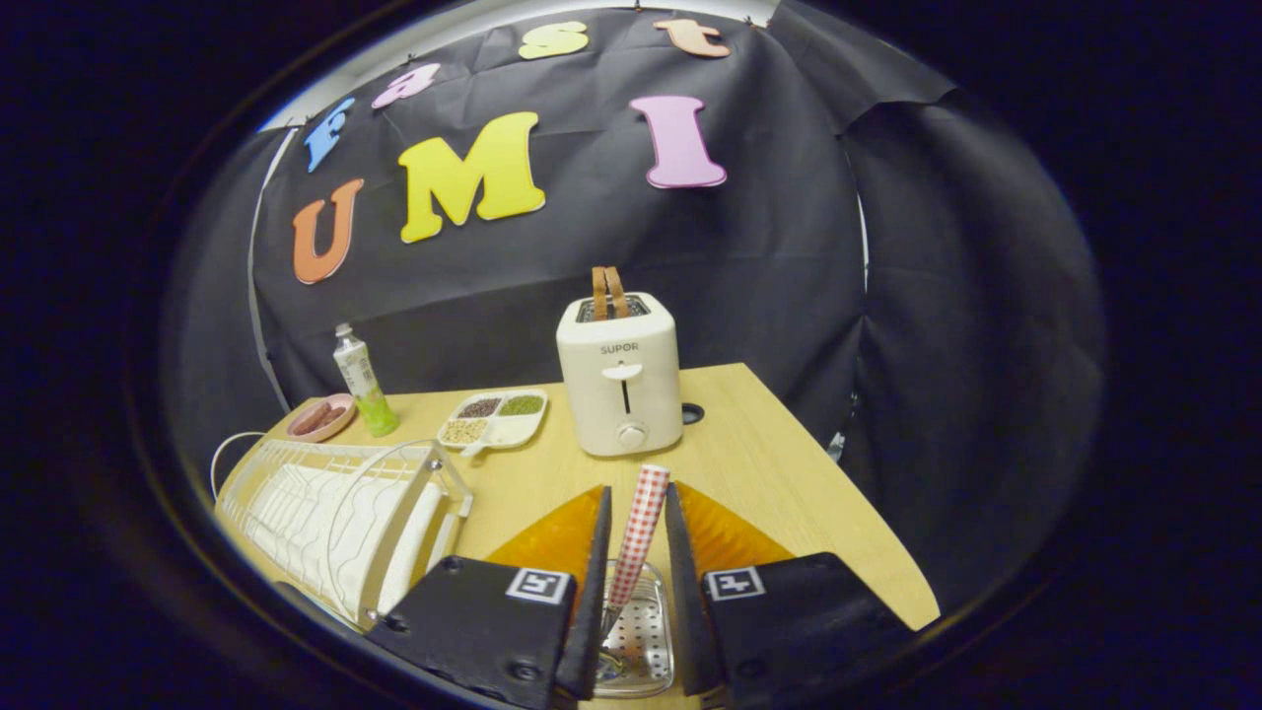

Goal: Take the plate from the dish rack, then take the spoon from the basket and place it into the plate.

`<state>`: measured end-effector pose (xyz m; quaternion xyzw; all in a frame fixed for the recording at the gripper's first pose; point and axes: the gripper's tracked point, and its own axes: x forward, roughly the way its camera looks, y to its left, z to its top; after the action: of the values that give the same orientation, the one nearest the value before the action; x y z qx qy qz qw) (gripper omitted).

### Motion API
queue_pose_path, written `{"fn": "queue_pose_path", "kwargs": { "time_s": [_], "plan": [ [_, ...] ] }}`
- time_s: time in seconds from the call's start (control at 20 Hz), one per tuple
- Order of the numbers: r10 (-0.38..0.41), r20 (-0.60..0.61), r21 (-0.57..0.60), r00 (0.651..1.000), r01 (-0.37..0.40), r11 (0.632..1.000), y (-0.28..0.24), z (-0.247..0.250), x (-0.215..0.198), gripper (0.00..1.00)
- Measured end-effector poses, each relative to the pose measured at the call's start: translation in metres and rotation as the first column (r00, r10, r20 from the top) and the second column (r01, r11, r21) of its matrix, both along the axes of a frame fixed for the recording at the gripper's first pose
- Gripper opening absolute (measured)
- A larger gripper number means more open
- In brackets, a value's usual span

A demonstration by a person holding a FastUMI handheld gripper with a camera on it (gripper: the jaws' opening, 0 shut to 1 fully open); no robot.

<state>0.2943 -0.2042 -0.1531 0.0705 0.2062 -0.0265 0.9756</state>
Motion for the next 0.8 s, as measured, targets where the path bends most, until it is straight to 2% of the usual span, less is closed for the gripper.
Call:
{"fn": "queue_pose_path", "kwargs": {
  "time_s": [0.05,0.15,0.25,0.35,0.5,0.65,0.8],
  "plan": [
    [0.003,0.006,0.023,1.0,-0.004,1.0,0.003,0.0,0.003,0.26],
    [0.021,0.027,0.056,0.999,-0.022,0.998,0.011,0.006,-0.003,0.2],
    [-0.002,0.085,0.041,0.996,-0.002,0.999,0.01,0.022,-0.007,0.16],
    [-0.018,0.144,0.035,0.989,0.013,0.999,0.014,0.042,-0.018,0.15],
    [-0.029,0.239,-0.035,0.971,0.038,0.999,0.018,0.081,-0.035,0.16],
    [-0.011,0.32,-0.092,0.947,0.043,0.995,0.032,0.121,-0.061,0.15],
    [-0.021,0.358,-0.079,0.934,0.052,0.996,0.053,0.153,-0.094,0.15]
  ]
}}
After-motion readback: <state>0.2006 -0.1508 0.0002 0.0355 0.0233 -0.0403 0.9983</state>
